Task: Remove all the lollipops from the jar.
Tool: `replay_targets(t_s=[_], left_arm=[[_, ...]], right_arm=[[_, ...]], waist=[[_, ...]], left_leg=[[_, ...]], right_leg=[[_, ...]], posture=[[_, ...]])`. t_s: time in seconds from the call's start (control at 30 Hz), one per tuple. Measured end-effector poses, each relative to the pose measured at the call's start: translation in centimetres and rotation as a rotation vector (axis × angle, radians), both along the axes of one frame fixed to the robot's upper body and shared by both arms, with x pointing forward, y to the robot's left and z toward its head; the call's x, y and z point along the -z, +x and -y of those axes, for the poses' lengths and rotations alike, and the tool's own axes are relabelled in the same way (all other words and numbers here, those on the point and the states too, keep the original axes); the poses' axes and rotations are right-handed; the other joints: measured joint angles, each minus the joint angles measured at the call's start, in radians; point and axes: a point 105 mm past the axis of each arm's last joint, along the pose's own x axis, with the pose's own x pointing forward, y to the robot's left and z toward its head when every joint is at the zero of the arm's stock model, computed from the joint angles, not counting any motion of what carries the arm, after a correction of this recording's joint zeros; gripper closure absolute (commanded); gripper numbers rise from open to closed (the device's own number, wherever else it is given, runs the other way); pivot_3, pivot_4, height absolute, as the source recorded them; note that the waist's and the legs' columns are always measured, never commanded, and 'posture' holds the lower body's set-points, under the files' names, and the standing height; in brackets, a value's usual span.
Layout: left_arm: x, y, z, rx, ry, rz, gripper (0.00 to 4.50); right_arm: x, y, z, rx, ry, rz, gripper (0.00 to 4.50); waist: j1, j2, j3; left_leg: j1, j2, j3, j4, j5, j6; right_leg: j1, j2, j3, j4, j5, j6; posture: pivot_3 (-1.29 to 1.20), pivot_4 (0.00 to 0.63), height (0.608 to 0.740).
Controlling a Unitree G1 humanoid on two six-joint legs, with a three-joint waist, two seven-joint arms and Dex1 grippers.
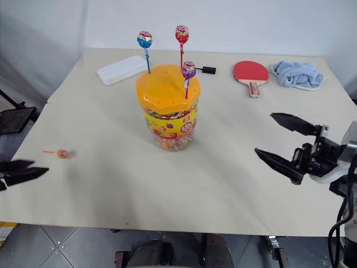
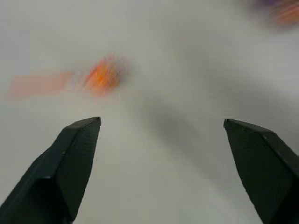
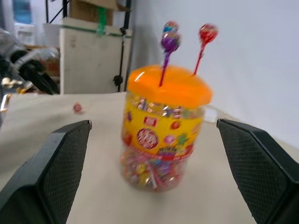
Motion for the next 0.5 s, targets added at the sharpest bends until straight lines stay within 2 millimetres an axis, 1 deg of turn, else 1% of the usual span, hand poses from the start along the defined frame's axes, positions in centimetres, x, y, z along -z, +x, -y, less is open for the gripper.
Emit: replay_targets(t_s=[0.07,0.13,0.23,0.3,0.37,0.4,0.43,0.5], left_arm=[[-1.4,0.9,1.3,0.098,-0.014,0.125,0.03],[-3.3,2.7,3.7,0.207,-0.075,0.281,0.03],[-6.8,5.7,8.7,0.393,-0.161,0.493,0.03],[-9.0,7.5,12.3,0.501,-0.224,0.591,0.03],[-10.5,9.2,15.4,0.573,-0.275,0.627,0.03],[-11.0,10.0,16.6,0.592,-0.285,0.629,0.03],[-11.4,10.9,17.6,0.599,-0.297,0.623,0.03],[-11.6,12.1,18.9,0.601,-0.302,0.612,0.03]], right_arm=[[-0.2,0.0,0.2,0.014,0.015,0.003,0.0],[-0.5,0.1,0.3,0.027,0.025,0.011,0.0],[-1.2,0.2,0.4,0.042,0.042,0.032,0.0],[-2.1,0.3,0.3,0.042,0.062,0.059,0.0],[-2.5,0.2,0.3,0.046,0.074,0.069,0.0],[-2.6,0.2,0.3,0.048,0.073,0.069,0.0],[-2.5,0.2,0.5,0.057,0.07,0.063,0.0],[-2.4,0.1,0.5,0.058,0.068,0.061,0.0]], waist=[[0.01,0.0,0.0],[0.023,0.0,0.0],[0.038,-0.002,0.0],[0.04,-0.003,0.0],[0.038,-0.004,0.0],[0.036,-0.004,0.0],[0.034,-0.005,0.0],[0.028,-0.005,0.0]], left_leg=[[0.0,0.0,0.0,0.0,0.0,0.0],[-0.001,-0.001,0.0,0.002,0.001,0.001],[-0.002,-0.002,0.0,0.006,0.001,0.002],[-0.002,-0.004,0.003,0.007,0.002,0.004],[-0.002,-0.006,0.005,0.007,0.003,0.005],[-0.002,-0.007,0.006,0.006,0.003,0.006],[-0.002,-0.008,0.008,0.006,0.003,0.007],[-0.002,-0.007,0.011,0.006,0.003,0.008]], right_leg=[[0.0,0.0,0.0,0.0,0.0,0.0],[0.0,0.0,-0.001,0.001,0.0,0.0],[0.002,0.003,-0.001,0.005,0.002,0.003],[0.001,0.007,-0.003,0.006,0.003,0.006],[0.001,0.008,-0.005,0.006,0.004,0.007],[0.001,0.008,-0.005,0.005,0.004,0.008],[0.001,0.008,-0.005,0.005,0.004,0.008],[0.0,0.008,-0.005,0.003,0.005,0.009]], posture=[[0.0,0.15,0.74],[0.0,0.15,0.74],[0.0,0.15,0.74],[0.0,0.15,0.74],[0.0,0.15,0.74],[0.0,0.15,0.74],[0.0,0.15,0.74],[0.0,0.15,0.74]])
